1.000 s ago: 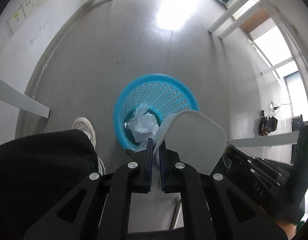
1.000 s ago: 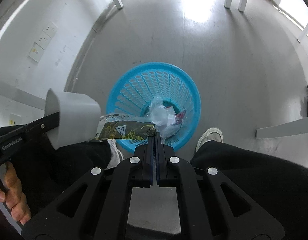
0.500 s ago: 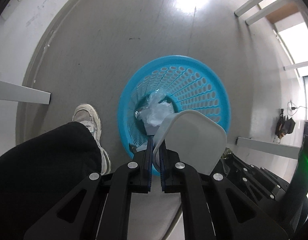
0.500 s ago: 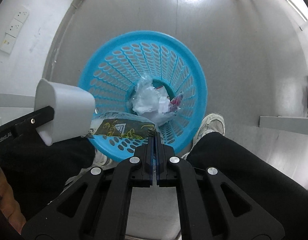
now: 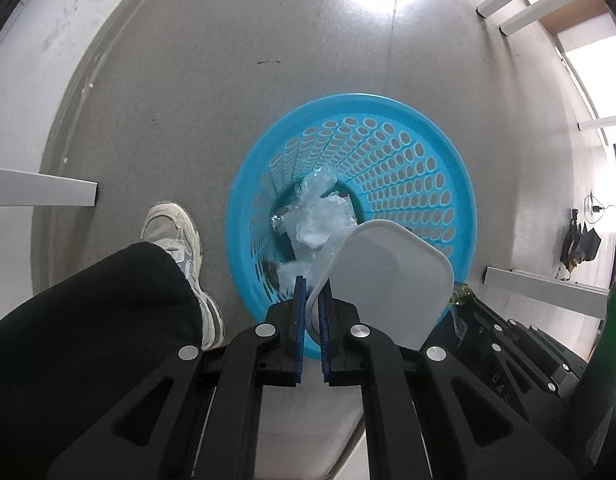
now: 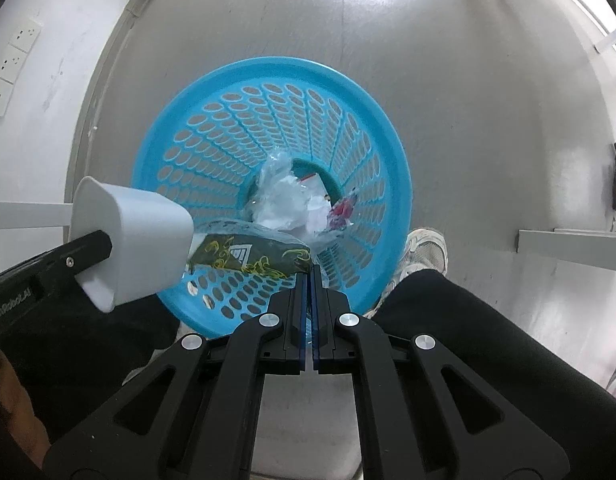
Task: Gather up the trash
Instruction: 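Open both grippers over the blue wastebasket, dropping the wrapper and cup, then raise both tools from the wastebasket back toward the table, then grasp the white tissue with the left gripper while the right gripper grasps the blue wrapper, then carry the tissue with the left gripper while the right gripper carries the blue wrapper toward the wastebasket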
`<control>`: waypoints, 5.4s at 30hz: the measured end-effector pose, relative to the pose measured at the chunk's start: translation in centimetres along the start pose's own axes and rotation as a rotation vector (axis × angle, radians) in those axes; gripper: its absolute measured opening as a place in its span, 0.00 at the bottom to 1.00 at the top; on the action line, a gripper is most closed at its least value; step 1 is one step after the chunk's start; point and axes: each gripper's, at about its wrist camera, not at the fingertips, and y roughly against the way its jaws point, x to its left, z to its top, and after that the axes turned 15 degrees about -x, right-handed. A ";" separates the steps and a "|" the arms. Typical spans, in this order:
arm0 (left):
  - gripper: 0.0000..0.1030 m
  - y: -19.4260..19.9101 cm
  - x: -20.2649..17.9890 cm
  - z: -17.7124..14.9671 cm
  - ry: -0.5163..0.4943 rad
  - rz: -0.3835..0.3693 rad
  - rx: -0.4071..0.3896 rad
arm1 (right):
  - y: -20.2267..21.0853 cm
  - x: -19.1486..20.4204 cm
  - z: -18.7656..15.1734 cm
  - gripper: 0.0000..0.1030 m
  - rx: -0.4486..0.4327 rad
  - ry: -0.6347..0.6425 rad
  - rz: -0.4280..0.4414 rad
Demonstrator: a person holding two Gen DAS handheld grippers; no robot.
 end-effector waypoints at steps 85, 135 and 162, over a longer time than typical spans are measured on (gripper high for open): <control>0.94 42.6 -5.0 -4.6 -0.315 -0.192 -0.922 | 50.6 -9.5 0.9 0.91 -0.959 0.013 0.150; 0.88 36.7 -9.1 13.3 -0.362 -0.093 -0.711 | 43.1 -15.6 34.7 0.49 -0.675 -0.193 0.038; 0.07 43.8 -9.1 4.6 -0.305 -0.272 -0.819 | 54.0 -8.2 22.4 0.21 -0.946 0.076 0.089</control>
